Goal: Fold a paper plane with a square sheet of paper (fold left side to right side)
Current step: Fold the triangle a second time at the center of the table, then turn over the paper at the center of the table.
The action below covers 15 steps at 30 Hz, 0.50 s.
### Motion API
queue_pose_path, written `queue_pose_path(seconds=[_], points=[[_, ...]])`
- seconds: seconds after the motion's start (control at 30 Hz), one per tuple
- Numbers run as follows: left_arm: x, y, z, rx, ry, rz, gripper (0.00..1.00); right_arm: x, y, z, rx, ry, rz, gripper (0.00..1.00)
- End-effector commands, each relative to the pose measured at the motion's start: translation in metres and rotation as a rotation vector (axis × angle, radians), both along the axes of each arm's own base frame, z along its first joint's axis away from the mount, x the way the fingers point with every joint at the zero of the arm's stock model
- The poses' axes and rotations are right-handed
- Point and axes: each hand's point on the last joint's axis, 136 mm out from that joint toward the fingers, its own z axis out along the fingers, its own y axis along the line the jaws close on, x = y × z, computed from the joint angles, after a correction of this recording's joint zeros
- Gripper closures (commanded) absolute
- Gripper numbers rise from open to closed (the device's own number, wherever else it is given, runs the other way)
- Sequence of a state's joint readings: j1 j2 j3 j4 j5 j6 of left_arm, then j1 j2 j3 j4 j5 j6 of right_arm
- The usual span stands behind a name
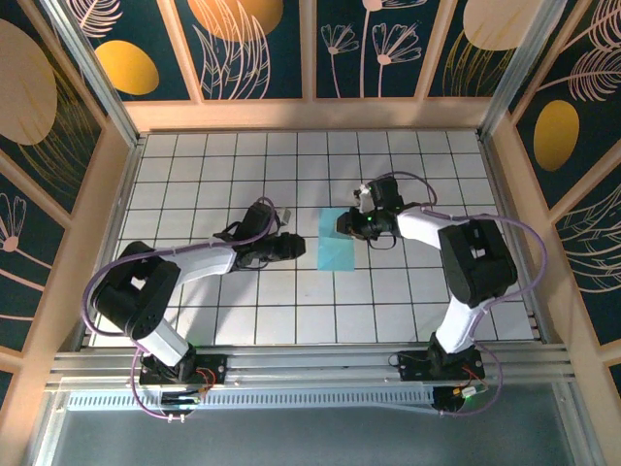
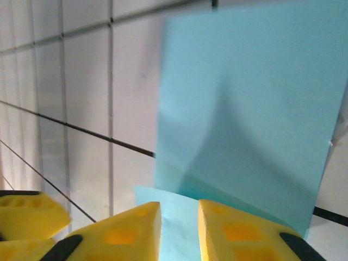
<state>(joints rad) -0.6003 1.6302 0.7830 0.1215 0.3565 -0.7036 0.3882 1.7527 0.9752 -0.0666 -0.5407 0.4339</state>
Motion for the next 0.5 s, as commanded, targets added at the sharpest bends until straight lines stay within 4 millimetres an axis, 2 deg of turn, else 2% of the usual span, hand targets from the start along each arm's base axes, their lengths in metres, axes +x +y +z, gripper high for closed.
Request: queue_pose_path(seconds=[0.0, 0.03, 0.1, 0.2, 0.33, 0.47], points=[[0.014, -0.021, 0.011, -0.082, -0.013, -0.035, 0.61, 0.025, -0.009, 0.041, 0.015, -0.161, -0.057, 0.63], [0.018, -0.025, 0.014, -0.097, -0.019, -0.043, 0.60, 0.026, -0.011, 0.045, 0.024, -0.179, -0.065, 0.58], [0.023, -0.035, 0.005, -0.114, -0.001, -0.064, 0.57, 0.027, -0.017, 0.054, 0.048, -0.213, -0.089, 0.46], [0.031, -0.046, 0.000, -0.134, 0.005, -0.088, 0.56, 0.025, -0.022, 0.064, 0.098, -0.246, -0.105, 0.34], [0.037, -0.050, -0.013, -0.122, 0.012, -0.095, 0.56, 0.020, -0.029, 0.066, 0.134, -0.245, -0.116, 0.31], [0.034, -0.054, -0.024, -0.136, 0.037, -0.117, 0.63, 0.017, -0.034, 0.062, 0.127, -0.237, -0.125, 0.31]])
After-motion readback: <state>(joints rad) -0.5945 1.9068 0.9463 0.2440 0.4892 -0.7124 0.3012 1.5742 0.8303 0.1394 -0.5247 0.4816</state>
